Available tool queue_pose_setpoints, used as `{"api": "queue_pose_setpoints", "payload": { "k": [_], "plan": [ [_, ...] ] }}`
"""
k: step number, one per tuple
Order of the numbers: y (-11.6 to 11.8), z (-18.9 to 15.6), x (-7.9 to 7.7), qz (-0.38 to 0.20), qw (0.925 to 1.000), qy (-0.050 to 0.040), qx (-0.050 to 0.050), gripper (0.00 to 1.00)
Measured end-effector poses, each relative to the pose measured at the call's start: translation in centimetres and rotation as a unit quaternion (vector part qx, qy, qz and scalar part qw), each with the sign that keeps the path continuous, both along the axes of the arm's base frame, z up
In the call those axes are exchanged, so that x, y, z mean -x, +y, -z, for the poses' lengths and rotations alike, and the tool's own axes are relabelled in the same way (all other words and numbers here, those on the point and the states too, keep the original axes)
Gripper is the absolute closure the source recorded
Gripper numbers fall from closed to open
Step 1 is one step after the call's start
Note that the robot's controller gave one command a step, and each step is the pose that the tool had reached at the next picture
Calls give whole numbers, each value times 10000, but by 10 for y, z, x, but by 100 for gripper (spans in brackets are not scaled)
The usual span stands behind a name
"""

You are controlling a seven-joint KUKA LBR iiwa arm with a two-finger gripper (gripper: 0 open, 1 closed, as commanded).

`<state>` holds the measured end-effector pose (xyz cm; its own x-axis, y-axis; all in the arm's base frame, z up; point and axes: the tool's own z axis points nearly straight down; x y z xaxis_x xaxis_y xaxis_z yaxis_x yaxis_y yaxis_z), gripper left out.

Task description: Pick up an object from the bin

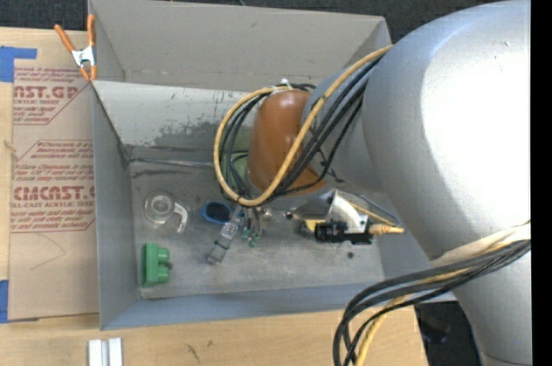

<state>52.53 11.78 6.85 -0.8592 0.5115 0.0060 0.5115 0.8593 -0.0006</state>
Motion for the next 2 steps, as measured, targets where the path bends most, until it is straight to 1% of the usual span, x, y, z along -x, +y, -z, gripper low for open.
{"api": "queue_pose_setpoints", "payload": {
  "k": [1,2],
  "plan": [
    [0,0,0,2,10000,-6,-1,100],
    [1,-103,-2,-6,10000,-68,3,100]
  ]
}}
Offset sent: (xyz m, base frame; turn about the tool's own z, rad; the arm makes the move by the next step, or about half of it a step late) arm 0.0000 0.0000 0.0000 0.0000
